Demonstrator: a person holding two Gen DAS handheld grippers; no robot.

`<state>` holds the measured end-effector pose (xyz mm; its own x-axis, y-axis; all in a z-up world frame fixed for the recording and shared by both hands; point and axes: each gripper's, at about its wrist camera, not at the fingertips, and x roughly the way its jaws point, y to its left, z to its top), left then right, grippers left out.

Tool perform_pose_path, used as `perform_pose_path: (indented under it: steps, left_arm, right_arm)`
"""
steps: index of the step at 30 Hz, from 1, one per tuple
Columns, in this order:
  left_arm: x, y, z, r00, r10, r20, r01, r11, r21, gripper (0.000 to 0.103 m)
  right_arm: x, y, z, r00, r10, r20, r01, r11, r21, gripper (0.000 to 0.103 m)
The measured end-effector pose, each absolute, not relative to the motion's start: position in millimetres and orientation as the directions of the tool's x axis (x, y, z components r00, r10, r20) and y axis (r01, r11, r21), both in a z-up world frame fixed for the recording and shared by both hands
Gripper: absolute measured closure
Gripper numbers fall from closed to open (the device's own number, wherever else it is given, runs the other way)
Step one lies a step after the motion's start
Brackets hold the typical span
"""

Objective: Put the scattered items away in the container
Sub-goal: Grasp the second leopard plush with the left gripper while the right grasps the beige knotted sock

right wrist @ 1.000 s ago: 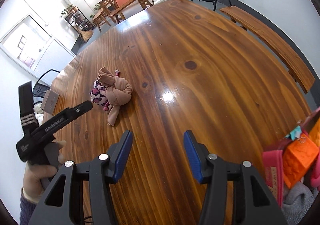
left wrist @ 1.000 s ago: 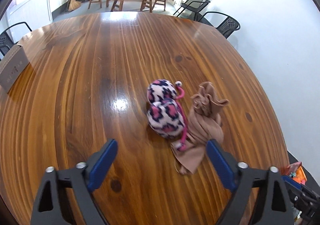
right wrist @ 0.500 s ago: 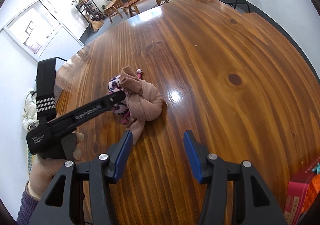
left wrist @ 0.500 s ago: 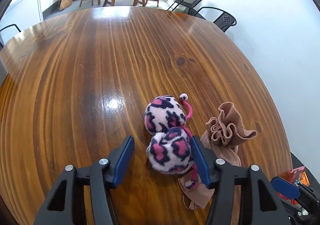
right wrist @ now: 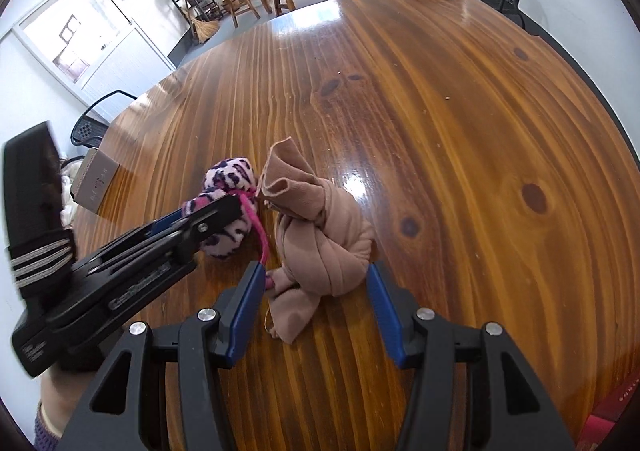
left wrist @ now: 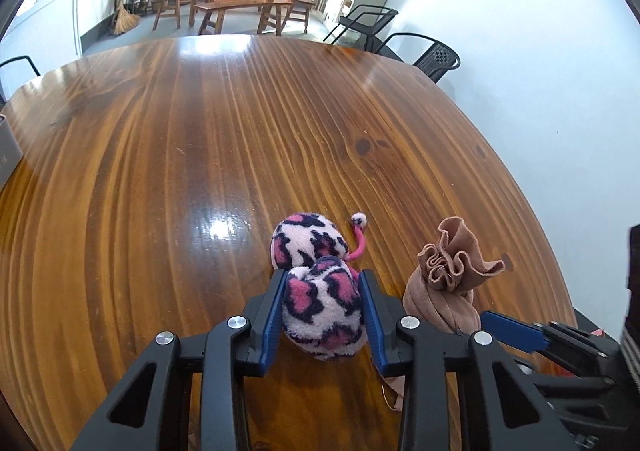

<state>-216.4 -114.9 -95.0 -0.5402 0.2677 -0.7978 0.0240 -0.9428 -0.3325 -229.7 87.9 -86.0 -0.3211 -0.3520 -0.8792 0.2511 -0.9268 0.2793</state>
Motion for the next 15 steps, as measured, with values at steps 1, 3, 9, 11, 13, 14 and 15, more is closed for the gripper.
perform_pose_path:
  steps: [1, 3, 9, 11, 13, 14, 15]
  left_arm:
    - [-214.8, -116.8, -92.7, -0.545, 0.267, -0.795, 0.027, -0.942, -0.334, 0.066]
    - [-211.6, -120.0, -88.6, -0.554, 0.259, -0.791, 0.03, -0.944, -0.33, 0.066]
    - [-208.4, -122.5, -89.0, -0.543, 0.234, -0.806, 0.043, -0.951, -0.305, 0.066]
    - [-209.6, -121.4, -93.0, -0.532, 0.227, -0.816, 0.058, -0.952, -0.302, 0.066]
    - [-213.0, -119.4, -99.3, -0.515, 0.222, -0.828, 0.074, -0.951, -0.3, 0.066]
    - [-214.1, -118.3, -101.7, -0.51, 0.215, -0.833, 0.08, -0.952, -0.295, 0.066]
    - [-215.7, -116.9, -105.4, -0.498, 0.21, -0.841, 0.085, -0.954, -0.289, 0.065]
  right_arm:
    - [-233.6, 85.0, -89.9, -0.317, -0.343, -0.884, 0.252, -0.929, 0.27, 0.046]
    - [-241.2, 81.4, -97.0, -0.315, -0.33, -0.89, 0.25, -0.933, 0.258, 0.046]
    - [-251.1, 76.1, -107.3, -0.297, -0.312, -0.903, 0.263, -0.935, 0.236, 0.047]
    - [-248.8, 76.5, -107.2, -0.301, -0.303, -0.904, 0.268, -0.937, 0.224, 0.049]
    - [-245.3, 80.5, -106.8, -0.303, -0.296, -0.906, 0.264, -0.939, 0.219, 0.05]
    - [-243.9, 83.4, -106.0, -0.303, -0.296, -0.906, 0.261, -0.94, 0.22, 0.05]
    - [-239.5, 88.6, -106.6, -0.304, -0.297, -0.905, 0.258, -0.94, 0.222, 0.05]
